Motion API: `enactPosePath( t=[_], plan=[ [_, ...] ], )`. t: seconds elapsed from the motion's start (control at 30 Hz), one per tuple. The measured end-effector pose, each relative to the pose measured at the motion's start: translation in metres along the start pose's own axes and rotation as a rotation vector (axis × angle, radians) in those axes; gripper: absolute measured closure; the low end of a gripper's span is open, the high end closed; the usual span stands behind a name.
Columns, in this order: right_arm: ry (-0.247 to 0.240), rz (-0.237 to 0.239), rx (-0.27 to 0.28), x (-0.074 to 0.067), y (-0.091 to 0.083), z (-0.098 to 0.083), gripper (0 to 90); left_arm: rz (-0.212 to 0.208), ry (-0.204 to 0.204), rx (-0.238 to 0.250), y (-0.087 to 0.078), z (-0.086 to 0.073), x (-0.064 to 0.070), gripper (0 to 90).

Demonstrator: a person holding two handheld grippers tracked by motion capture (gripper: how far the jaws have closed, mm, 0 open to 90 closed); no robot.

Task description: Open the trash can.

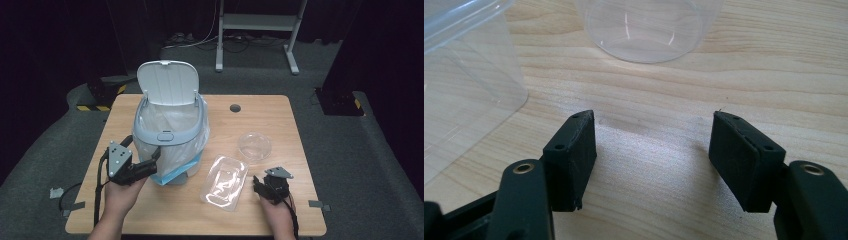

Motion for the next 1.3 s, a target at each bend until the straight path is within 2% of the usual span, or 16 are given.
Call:
enactPosePath(
  t=[0.1,0.23,0.27,0.33,0.37,0.4,0.43,0.47,0.57,0.67,0.83,0.9,0.93,1.1,1.23,1.3],
  plan=[
    [0.001,0.003,0.000,0.001,0.000,0.000,35.5,-0.024,0.005,0.014,-0.005,-0.007,-0.001,12.4],
    [-0.008,-0.008,0.004,-0.001,-0.001,-0.001,37.9,-0.038,-0.007,0.002,-0.008,-0.018,-0.006,13.5],
    [-0.014,-0.010,0.007,-0.001,-0.002,-0.001,38.0,-0.035,-0.018,-0.017,-0.008,-0.027,-0.012,13.5],
    [-0.020,-0.010,0.010,-0.001,-0.003,-0.001,38.3,-0.034,-0.022,-0.026,-0.008,-0.033,-0.016,13.7],
    [-0.011,-0.009,0.014,-0.002,-0.005,-0.001,39.2,-0.025,-0.032,-0.044,-0.009,-0.044,-0.024,13.7],
    [-0.011,-0.009,0.014,-0.002,-0.005,-0.001,39.2,-0.025,-0.032,-0.044,-0.009,-0.044,-0.024,13.8],
    [0.003,0.008,0.029,-0.003,-0.010,0.000,39.4,-0.017,-0.042,-0.054,-0.010,-0.056,-0.033,13.9],
    [0.003,0.008,0.029,-0.003,-0.010,0.000,39.4,-0.017,-0.042,-0.054,-0.010,-0.056,-0.033,13.9],
    [-0.004,0.008,0.075,-0.008,-0.020,0.005,39.9,0.006,-0.044,-0.075,-0.011,-0.074,-0.043,13.9],
    [-0.007,0.025,0.146,-0.017,-0.037,0.012,40.2,0.025,-0.043,-0.107,-0.008,-0.093,-0.051,14.6],
    [-0.027,0.045,0.186,-0.029,-0.047,0.015,40.1,0.031,-0.054,-0.198,0.006,-0.126,-0.057,15.2],
    [-0.033,0.073,0.206,-0.037,-0.052,0.017,39.4,0.027,-0.047,-0.250,0.014,-0.140,-0.057,15.9],
    [-0.033,0.073,0.206,-0.037,-0.052,0.017,39.4,0.027,-0.047,-0.250,0.014,-0.140,-0.057,15.9],
    [-0.028,0.136,0.204,-0.049,-0.051,0.018,35.4,0.029,-0.041,-0.346,0.026,-0.156,-0.056,15.9],
    [-0.017,0.167,0.207,-0.052,-0.049,0.018,30.3,0.018,-0.055,-0.330,0.024,-0.157,-0.056,16.2],
    [-0.001,0.198,0.191,-0.054,-0.045,0.018,27.3,0.013,-0.072,-0.345,0.024,-0.158,-0.057,16.6]
  ],
)
Point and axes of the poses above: each handheld gripper's, and its own axes: y roughly forward along the jaws, z roughly out of its top, x roughly to its right, the point moved 1 cm from there along y, roughly forward along the jaws, and after that the axes turned 8 degrees about -x, right-handed, at the moved point
